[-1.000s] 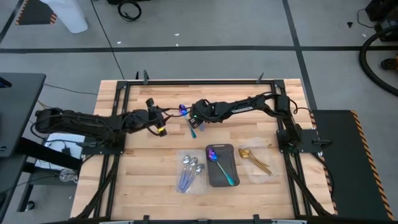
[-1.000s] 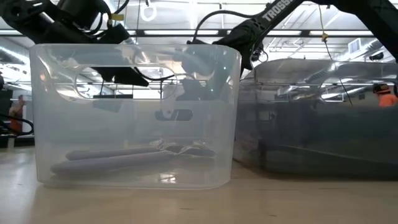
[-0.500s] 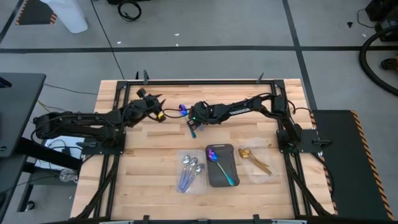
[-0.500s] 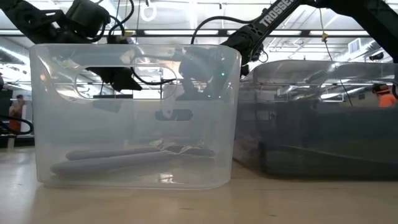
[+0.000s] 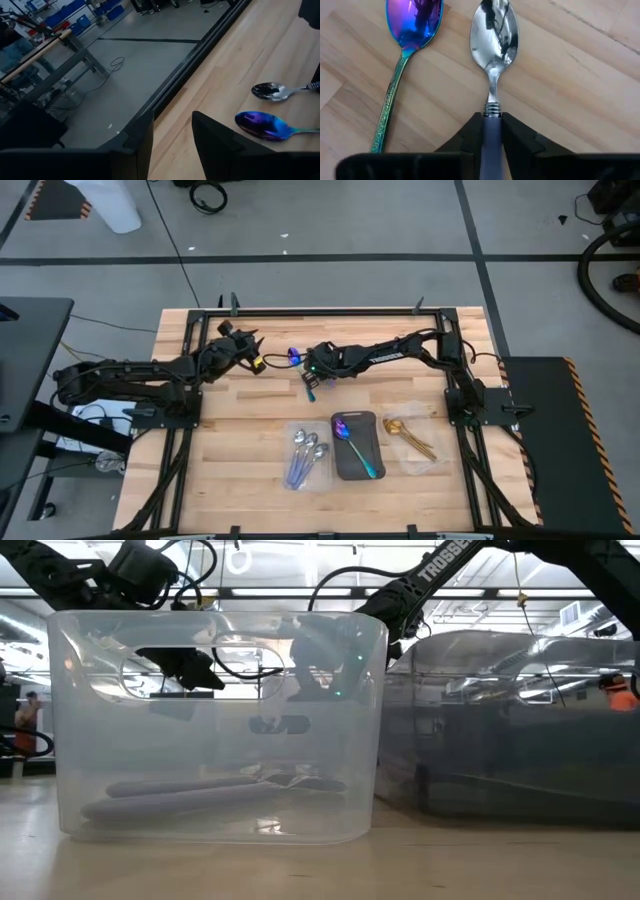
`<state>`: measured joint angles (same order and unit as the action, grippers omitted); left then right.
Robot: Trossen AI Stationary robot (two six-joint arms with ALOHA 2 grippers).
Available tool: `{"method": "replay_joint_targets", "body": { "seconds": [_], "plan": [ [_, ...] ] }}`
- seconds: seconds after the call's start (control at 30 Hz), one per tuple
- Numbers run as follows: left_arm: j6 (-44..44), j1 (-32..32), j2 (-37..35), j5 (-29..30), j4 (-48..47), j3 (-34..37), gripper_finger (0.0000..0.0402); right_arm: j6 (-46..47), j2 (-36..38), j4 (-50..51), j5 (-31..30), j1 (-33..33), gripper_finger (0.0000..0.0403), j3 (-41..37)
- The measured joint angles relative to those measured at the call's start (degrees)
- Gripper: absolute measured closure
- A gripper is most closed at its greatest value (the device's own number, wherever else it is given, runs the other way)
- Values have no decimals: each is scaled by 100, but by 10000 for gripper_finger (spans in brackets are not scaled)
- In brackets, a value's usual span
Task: Sort silverware by color (type)
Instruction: Put the purple spoon into the left transparent bin
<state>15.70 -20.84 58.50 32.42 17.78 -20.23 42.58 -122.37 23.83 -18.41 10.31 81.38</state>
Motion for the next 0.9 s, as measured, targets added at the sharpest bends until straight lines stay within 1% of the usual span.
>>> {"method": "replay_joint_targets", "body": {
  "seconds": [0.13,0.3,0.4,0.6,0.67,0.73,0.9],
  "plan": [
    [-4,2,1,-10,-2,0,260,1,4,21,106,2,351,0],
    [-11,2,0,-159,0,0,260,-66,55,73,214,1,351,-7],
    [-12,9,0,-184,0,0,260,-282,170,170,305,-13,351,-32],
    [-161,9,0,-272,-126,0,260,-522,493,161,95,-97,351,-37],
    [-156,6,0,-598,-285,0,260,-536,607,243,-41,-134,351,-36],
    [-159,4,2,-1067,-363,0,260,-618,748,256,-265,-201,351,-37],
    [-163,7,2,-2685,-274,0,260,-886,1209,101,-537,-415,356,-31]
  ]
}}
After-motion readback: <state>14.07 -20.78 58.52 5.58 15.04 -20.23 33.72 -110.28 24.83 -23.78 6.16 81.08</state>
